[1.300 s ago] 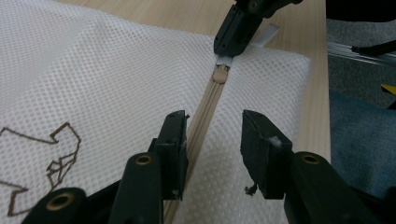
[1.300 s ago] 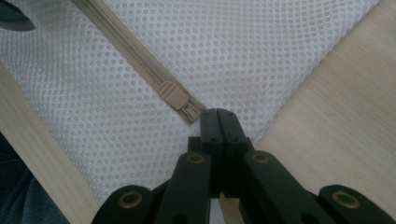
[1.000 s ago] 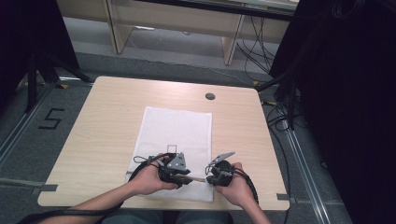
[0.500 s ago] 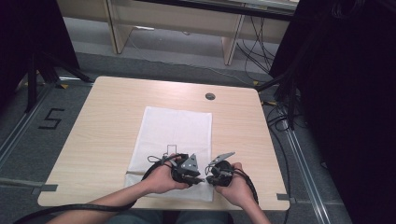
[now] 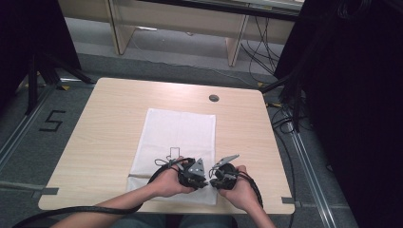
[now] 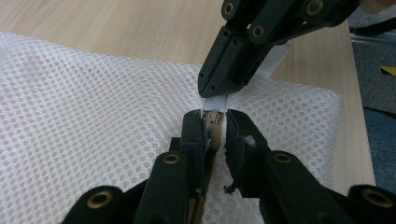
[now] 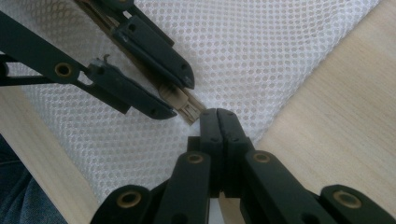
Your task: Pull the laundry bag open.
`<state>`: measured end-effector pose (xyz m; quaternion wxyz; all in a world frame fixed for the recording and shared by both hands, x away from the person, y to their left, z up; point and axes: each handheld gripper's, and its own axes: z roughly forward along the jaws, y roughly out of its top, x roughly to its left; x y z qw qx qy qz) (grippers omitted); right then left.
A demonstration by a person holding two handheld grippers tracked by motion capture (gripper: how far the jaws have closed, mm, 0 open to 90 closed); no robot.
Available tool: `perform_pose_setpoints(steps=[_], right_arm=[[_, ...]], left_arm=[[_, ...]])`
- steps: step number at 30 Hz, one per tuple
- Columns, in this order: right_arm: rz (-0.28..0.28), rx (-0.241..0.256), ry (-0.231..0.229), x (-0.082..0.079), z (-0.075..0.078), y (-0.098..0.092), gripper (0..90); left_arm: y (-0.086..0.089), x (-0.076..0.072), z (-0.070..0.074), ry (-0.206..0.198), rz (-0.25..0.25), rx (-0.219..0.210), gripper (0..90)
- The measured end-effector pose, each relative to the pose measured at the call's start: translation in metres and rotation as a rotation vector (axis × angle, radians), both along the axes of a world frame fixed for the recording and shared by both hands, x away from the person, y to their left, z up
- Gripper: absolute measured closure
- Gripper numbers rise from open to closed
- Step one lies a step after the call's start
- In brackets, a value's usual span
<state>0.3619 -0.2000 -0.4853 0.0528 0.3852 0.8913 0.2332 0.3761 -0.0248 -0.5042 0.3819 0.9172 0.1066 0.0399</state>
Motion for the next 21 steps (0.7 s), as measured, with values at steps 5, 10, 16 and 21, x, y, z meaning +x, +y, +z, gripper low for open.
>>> perform_pose_setpoints(steps=[5,10,16,21], right_arm=[[-0.002,0.000,-0.001,-0.0001,-0.0001,0.0001,90.0],[-0.003,0.000,0.000,0.0000,-0.0001,0.0000,90.0],[-0.003,-0.002,0.001,0.0000,0.0000,0.0002,90.0],[-0.022,-0.005,0.023,-0.0019,0.0009,0.0020,90.0]], left_arm=[[-0.0014,0.0027,-0.0015,0.018,0.009,-0.022,75.9],[-0.0014,0.0026,-0.0020,0.009,0.004,-0.007,78.8],[-0.0031,0.0010,0.0000,-0.001,0.009,0.018,81.2],[-0.0034,0.0007,0.0022,0.009,0.008,0.021,81.4]])
